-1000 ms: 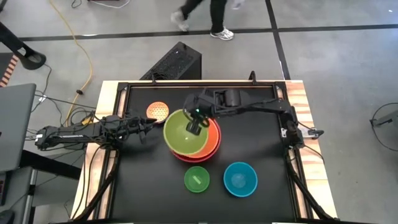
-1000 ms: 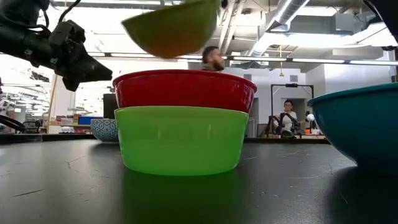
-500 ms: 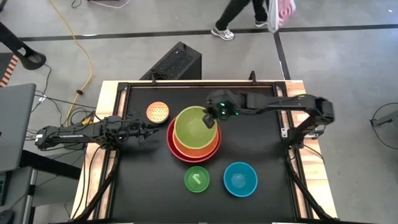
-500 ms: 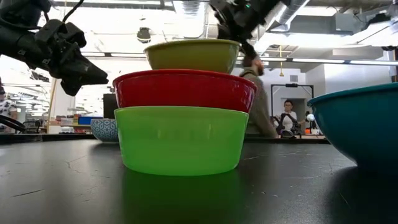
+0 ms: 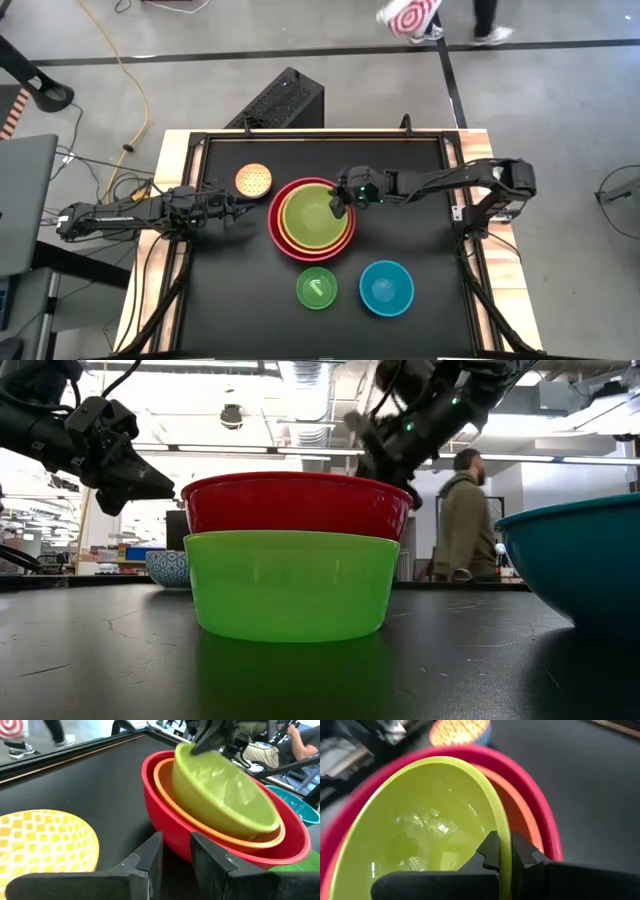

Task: Nest bowls inside each other
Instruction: Stack the green bowl on top of the orange bowl

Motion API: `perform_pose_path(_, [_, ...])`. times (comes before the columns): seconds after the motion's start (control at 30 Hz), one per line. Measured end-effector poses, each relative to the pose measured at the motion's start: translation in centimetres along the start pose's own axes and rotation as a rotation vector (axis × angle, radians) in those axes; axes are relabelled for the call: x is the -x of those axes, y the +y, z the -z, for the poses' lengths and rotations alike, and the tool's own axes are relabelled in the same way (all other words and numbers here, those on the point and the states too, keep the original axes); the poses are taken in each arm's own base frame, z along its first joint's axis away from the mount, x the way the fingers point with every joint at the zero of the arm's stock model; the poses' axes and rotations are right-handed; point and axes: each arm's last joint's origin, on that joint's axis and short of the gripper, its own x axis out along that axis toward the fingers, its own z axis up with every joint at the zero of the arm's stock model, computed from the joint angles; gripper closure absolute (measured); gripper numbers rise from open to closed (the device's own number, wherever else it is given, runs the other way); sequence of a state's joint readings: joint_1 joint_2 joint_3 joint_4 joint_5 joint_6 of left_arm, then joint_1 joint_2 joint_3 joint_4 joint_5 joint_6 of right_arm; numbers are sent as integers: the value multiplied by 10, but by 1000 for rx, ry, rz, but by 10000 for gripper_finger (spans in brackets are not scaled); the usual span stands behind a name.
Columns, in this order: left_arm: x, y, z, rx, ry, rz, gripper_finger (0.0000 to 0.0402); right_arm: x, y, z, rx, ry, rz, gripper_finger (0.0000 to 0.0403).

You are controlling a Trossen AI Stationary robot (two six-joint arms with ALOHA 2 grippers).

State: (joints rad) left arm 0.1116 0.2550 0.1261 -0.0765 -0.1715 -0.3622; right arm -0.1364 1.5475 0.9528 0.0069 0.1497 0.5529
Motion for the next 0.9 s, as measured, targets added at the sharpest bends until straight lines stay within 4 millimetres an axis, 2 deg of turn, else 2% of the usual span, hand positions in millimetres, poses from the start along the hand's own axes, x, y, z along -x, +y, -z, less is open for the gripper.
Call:
perform_pose_path(0.27, [0,0,0,24,2,-1,315,-8,-3,5,-13,22,23,381])
perform_pose_path(0.8, [0,0,0,24,2,-1,315,-7,0,6,-18,21,14,291])
perform_pose_path(0.9, [0,0,0,24,2,-1,315,-5,3,0,-3,18,12,269])
